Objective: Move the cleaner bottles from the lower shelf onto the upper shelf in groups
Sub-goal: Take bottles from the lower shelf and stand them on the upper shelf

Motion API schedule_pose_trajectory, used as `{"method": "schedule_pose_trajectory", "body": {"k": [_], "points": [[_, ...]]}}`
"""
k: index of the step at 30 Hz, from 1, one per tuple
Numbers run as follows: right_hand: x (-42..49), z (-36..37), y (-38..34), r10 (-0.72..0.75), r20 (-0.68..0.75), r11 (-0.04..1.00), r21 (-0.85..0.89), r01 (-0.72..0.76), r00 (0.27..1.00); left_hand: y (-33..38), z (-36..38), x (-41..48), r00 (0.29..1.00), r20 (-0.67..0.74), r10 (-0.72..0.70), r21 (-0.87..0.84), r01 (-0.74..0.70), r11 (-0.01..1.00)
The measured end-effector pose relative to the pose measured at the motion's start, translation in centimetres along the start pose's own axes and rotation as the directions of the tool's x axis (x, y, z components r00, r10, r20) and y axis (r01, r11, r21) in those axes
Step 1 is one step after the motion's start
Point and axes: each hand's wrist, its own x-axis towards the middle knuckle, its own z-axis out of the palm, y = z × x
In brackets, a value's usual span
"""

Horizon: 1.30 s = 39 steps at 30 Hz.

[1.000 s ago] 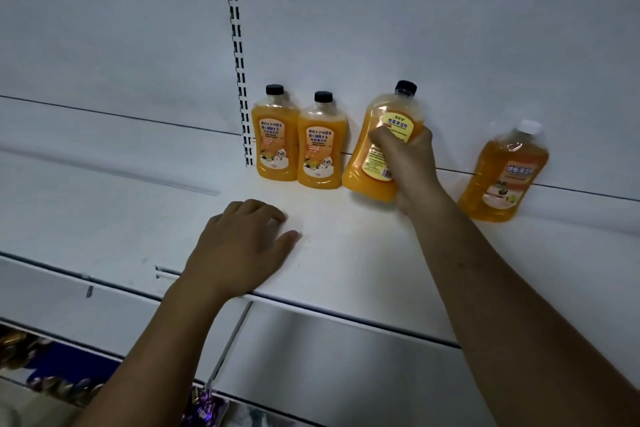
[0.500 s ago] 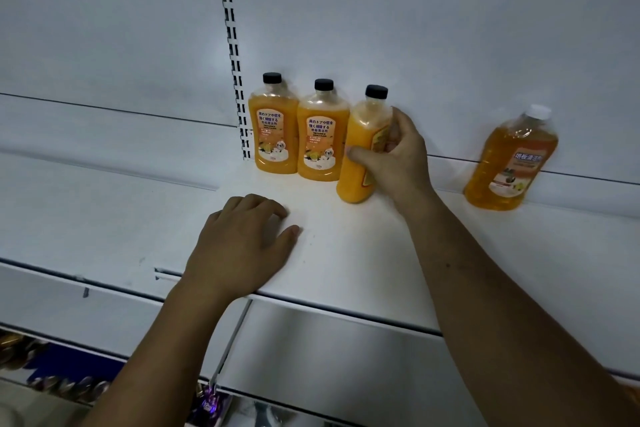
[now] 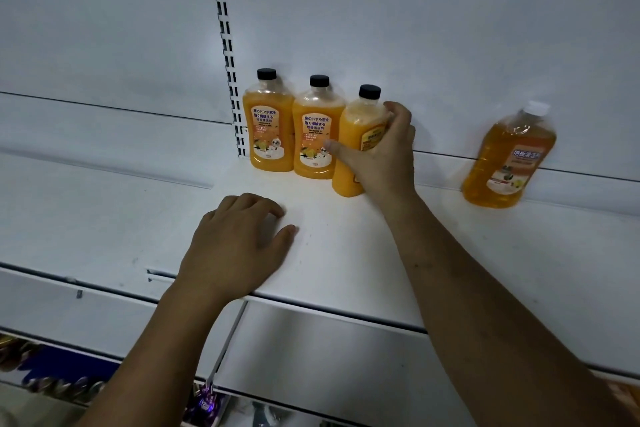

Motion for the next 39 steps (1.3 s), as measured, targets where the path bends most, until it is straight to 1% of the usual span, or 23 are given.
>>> {"method": "schedule_pose_trajectory", "body": {"k": [2,4,8,11,13,15,18,20,25,30,39], "points": [[0.1,0.1,-0.1,-0.006,-0.064,0.998,-0.067,0.001,0.998,0.0,0.0,0.0,1.0,0.003,-0.002,0.004,0.002,1.0],[0.2,-0.2,0.0,-0.007,-0.08,0.997,-0.073,0.001,0.997,0.0,0.0,0.0,1.0,0.003,-0.002,0.003,0.002,1.0],[0.2,-1.5,0.2,-0.01,0.018,1.0,0.026,0.009,1.0,0.1,-0.1,-0.1,1.0,-0.002,-0.005,-0.005,0.005,1.0],[0.4,-3.0,0.2,0.011,0.002,0.993,0.115,-0.011,1.0,0.2,-0.1,-0.2,1.0,-0.001,-0.017,-0.002,0.017,1.0],[0.9,-3.8,0.5,0.021,-0.007,0.993,0.113,-0.02,1.0,0.2,-0.2,-0.1,1.0,-0.002,-0.019,-0.006,0.019,1.0],[1.4,-4.4,1.1,0.021,0.054,0.997,0.066,-0.025,0.998,0.3,-0.3,-0.1,1.0,0.0,-0.018,-0.011,0.018,1.0],[1.6,-5.2,2.1,0.009,0.231,0.999,-0.046,0.001,0.973,0.3,-0.3,-0.2,1.0,-0.003,-0.018,-0.012,0.018,1.0],[1.7,-5.5,2.6,-0.01,0.258,0.997,-0.07,0.029,0.966,0.3,-0.3,-0.2,1.0,-0.004,-0.017,-0.012,0.017,1.0],[1.9,-4.5,2.3,-0.082,0.251,0.994,-0.048,0.097,0.965,0.3,-0.4,-0.2,1.0,0.005,-0.026,-0.022,0.026,0.999],[2.0,-2.9,1.8,-0.069,0.164,0.992,-0.091,0.085,0.984,0.4,-0.5,-0.4,1.0,-0.005,-0.019,-0.02,0.019,1.0],[2.0,-2.6,2.1,-0.069,0.14,0.99,-0.11,0.085,0.988,0.6,-0.4,-0.3,1.0,0.0,-0.029,-0.02,0.029,0.999]]}}
